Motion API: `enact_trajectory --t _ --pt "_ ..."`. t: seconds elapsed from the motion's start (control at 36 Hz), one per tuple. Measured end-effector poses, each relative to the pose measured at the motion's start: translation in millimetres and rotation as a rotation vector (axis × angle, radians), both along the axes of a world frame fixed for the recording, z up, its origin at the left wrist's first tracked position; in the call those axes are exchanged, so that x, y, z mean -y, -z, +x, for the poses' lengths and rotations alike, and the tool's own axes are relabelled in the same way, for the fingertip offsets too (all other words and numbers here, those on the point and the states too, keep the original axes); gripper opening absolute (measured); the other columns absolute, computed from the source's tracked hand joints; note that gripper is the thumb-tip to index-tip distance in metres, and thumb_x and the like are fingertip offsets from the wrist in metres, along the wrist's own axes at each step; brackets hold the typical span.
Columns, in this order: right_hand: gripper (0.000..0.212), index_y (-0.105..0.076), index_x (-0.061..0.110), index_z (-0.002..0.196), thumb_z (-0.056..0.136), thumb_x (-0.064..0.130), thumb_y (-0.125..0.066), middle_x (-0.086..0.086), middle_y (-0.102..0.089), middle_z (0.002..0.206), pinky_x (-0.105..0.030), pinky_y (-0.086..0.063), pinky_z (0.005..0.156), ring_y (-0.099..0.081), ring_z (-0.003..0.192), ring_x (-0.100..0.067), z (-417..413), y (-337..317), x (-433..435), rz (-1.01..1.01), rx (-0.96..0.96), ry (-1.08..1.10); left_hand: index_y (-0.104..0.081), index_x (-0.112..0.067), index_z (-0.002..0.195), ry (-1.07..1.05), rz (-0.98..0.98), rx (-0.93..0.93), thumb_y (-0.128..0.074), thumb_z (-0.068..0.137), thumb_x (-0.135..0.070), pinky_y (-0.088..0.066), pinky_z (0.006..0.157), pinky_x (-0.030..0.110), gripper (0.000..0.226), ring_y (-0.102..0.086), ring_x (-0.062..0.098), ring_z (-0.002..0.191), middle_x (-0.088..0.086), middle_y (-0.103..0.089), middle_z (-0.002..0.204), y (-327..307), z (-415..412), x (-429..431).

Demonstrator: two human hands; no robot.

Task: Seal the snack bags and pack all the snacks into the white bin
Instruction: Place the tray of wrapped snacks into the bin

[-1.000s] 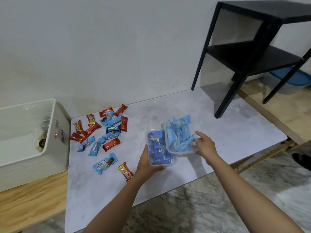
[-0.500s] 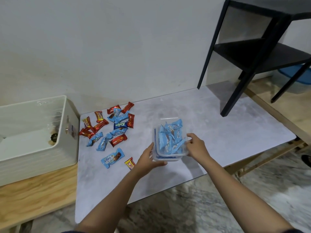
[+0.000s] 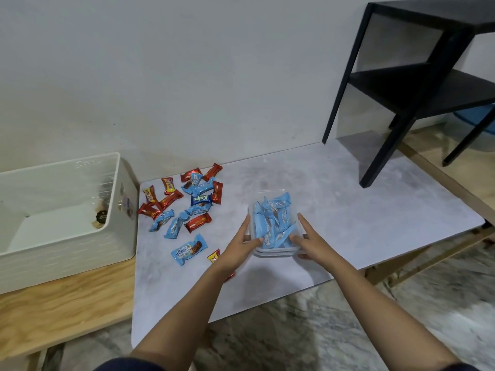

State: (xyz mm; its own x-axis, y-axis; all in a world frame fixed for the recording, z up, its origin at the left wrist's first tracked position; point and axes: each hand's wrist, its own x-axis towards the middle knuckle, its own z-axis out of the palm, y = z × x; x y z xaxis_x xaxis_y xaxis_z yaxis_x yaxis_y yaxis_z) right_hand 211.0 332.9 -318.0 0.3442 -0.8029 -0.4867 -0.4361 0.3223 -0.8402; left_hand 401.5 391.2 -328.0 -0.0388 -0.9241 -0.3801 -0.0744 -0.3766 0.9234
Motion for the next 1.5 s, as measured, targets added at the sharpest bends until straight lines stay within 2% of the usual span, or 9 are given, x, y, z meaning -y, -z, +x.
enact_trajectory --t 0.31,0.44,0.61,0.75,1.0,1.14,1.28,1.39,1.5 --pt "0.07 -0.017 0.039 0.144 0.091 0.015 -0.056 0.006 -0.057 0.103 -0.016 -0.052 0.06 -0.06 0.091 -0.01 21 -21 7 -0.01 0.11 -0.032 -0.017 -0.034 0.146 -0.141 -0.015 -0.048 -0.06 0.089 -0.013 -0.056 0.076 0.022 0.075 -0.064 0.013 0.098 0.01 -0.062 0.115 -18 26 -2" --pt "0.076 -0.016 0.044 0.144 0.088 0.02 -0.061 -0.004 -0.057 0.105 -0.034 -0.054 0.085 -0.062 0.098 -0.018 64 -51 24 -0.13 0.131 -0.108 -0.027 -0.039 0.141 -0.268 -0.107 -0.055 -0.062 0.087 -0.012 -0.049 0.096 0.046 0.07 -0.062 0.026 0.106 0.014 -0.061 0.117 -52 66 -3" --pt "0.073 -0.019 0.046 0.143 0.088 0.021 -0.061 -0.006 -0.05 0.111 -0.02 -0.051 0.075 -0.057 0.102 -0.019 145 -96 28 -0.256 0.171 -0.251 -0.021 -0.032 0.144 -0.368 -0.247 0.008 -0.056 0.09 -0.007 -0.051 0.067 0.017 0.069 -0.066 0.0 0.082 -0.006 -0.065 0.098 -92 136 -20" --pt "0.072 -0.019 0.048 0.142 0.089 0.023 -0.06 -0.009 -0.055 0.116 -0.027 -0.051 0.082 -0.059 0.102 -0.018 228 -118 21 -0.323 0.2 -0.335 -0.021 -0.037 0.145 -0.454 -0.301 0.039 -0.064 0.087 -0.019 -0.05 0.092 0.039 0.075 -0.065 0.013 0.097 0.003 -0.064 0.102 -112 213 -45" --pt "0.072 -0.02 0.052 0.14 0.088 0.024 -0.061 -0.008 -0.054 0.121 -0.031 -0.052 0.082 -0.058 0.107 -0.02 402 -119 -17 -0.292 0.223 -0.436 -0.015 -0.037 0.145 -0.507 -0.262 0.066 -0.061 0.087 -0.01 -0.054 0.069 0.017 0.079 -0.065 0.012 0.085 0.001 -0.061 0.085 -114 381 -100" --pt "0.072 -0.017 0.043 0.144 0.09 0.019 -0.058 -0.003 -0.057 0.12 -0.033 -0.05 0.088 -0.058 0.097 -0.013 488 -105 -51 -0.264 0.189 -0.508 -0.007 -0.042 0.145 -0.455 -0.114 0.087 -0.063 0.084 -0.007 -0.051 0.093 0.038 0.09 -0.063 0.013 0.081 -0.006 -0.062 0.065 -104 472 -135" --pt "0.077 -0.012 0.045 0.143 0.089 0.02 -0.061 0.002 -0.047 0.122 -0.033 -0.05 0.088 -0.051 0.106 -0.014 550 -77 -71 -0.15 0.15 -0.532 0.007 -0.041 0.145 -0.352 0.036 0.103 -0.066 0.084 -0.009 -0.05 0.093 0.035 0.1 -0.062 0.019 0.092 0.013 -0.06 0.093 -87 541 -154" --pt "0.082 -0.007 0.042 0.145 0.089 0.015 -0.059 -0.001 -0.049 0.117 -0.035 -0.05 0.093 -0.052 0.101 -0.014 579 -57 -84 -0.082 0.078 -0.54 0.011 -0.04 0.144 -0.332 0.152 0.157 -0.067 0.082 -0.008 -0.05 0.091 0.033 0.105 -0.06 0.02 0.098 0.007 -0.063 0.101 -73 569 -158" --pt "0.086 -0.003 0.045 0.145 0.087 0.013 -0.059 -0.004 -0.049 0.124 -0.036 -0.05 0.092 -0.056 0.101 -0.017 596 -39 -92 -0.019 -0.005 -0.53 0.011 -0.04 0.145 -0.321 0.237 0.156 -0.068 0.081 -0.008 -0.05 0.089 0.031 0.107 -0.054 0.02 0.113 0.005 -0.048 0.135 -60 580 -159"
